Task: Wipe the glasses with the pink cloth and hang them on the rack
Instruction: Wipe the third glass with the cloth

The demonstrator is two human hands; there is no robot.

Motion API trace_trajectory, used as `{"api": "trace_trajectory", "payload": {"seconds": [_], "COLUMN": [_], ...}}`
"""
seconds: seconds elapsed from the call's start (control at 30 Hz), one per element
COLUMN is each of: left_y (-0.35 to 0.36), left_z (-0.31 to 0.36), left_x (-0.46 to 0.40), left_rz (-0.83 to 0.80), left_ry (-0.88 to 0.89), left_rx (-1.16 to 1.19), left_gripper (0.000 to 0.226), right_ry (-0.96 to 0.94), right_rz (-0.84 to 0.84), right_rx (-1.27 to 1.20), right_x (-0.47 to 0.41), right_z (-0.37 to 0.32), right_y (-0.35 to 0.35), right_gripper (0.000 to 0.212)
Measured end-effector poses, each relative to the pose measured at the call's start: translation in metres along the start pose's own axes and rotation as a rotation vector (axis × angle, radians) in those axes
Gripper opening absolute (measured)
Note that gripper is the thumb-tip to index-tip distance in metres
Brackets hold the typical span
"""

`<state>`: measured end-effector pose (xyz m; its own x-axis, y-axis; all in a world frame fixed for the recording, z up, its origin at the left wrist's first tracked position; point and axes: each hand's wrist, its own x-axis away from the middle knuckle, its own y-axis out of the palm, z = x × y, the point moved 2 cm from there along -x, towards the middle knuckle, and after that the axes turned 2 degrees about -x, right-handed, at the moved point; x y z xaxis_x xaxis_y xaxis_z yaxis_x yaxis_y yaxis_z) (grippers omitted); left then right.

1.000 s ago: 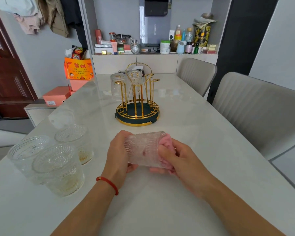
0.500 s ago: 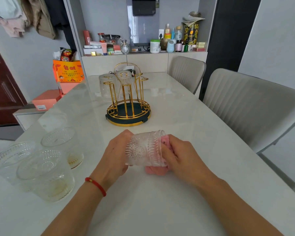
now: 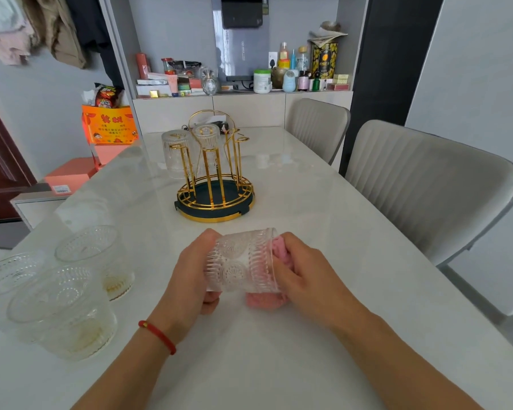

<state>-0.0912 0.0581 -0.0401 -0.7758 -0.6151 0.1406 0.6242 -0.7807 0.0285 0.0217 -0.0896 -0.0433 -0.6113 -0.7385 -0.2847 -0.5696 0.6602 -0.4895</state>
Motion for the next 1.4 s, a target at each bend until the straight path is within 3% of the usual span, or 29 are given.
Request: {"api": "trace_trajectory", "payload": {"seconds": [0.2, 0.33, 0.4, 0.47, 0.6, 0.73, 0.8, 0.93, 1.03, 1.23, 1.33, 1.4], "left_y": [-0.012, 0.001, 0.009, 0.008, -0.001, -0.010, -0.008, 0.005, 0.003, -0.012, -0.009, -0.002], "left_z": [-0.010, -0.006, -0.002, 0.000, 0.001, -0.008, -0.008, -0.006, -0.006, -0.006, -0.006, -0.006], "left_x": [0.001, 0.003, 0.005, 0.006, 0.005, 0.003, 0.005, 0.004, 0.004, 0.006, 0.007, 0.005], "left_rz": [-0.247, -0.150, -0.089, -0.031, -0.112, -0.272, -0.253, -0.080, 0.014, -0.248, -0.233, -0.165], "left_ry": [-0.258, -0.138, -0.045, -0.050, -0.168, -0.316, -0.309, -0.157, -0.117, -0.316, -0.304, -0.229], "left_rx": [-0.095, 0.057, 0.046, 0.003, -0.122, -0.200, -0.134, -0.016, -0.007, -0.140, -0.103, -0.034], "left_gripper": [0.057, 0.052, 0.042, 0.040, 0.043, 0.058, 0.064, 0.060, 0.045, 0.049, 0.056, 0.061], "right_ry": [-0.198, -0.014, 0.094, 0.057, -0.175, -0.287, -0.256, 0.073, -0.017, -0.309, -0.248, -0.047], "right_rz": [0.093, 0.224, 0.196, 0.125, 0.085, 0.144, 0.214, 0.209, 0.114, 0.125, 0.192, 0.234], "right_rx": [0.311, 0.050, -0.048, -0.032, 0.223, 0.481, 0.376, -0.095, -0.018, 0.435, 0.303, 0.099], "right_x": [0.004, 0.000, 0.001, 0.003, 0.004, 0.007, 0.005, -0.001, 0.002, 0.008, 0.008, 0.003], "right_z": [-0.009, -0.008, -0.005, -0.006, -0.012, -0.013, -0.013, -0.002, -0.004, -0.017, -0.017, -0.015], "right_y": [-0.008, -0.003, 0.000, 0.000, -0.009, -0.011, -0.010, -0.003, -0.001, -0.015, -0.011, -0.009], "right_gripper": [0.037, 0.028, 0.030, 0.023, 0.033, 0.042, 0.033, 0.025, 0.025, 0.039, 0.037, 0.034]}}
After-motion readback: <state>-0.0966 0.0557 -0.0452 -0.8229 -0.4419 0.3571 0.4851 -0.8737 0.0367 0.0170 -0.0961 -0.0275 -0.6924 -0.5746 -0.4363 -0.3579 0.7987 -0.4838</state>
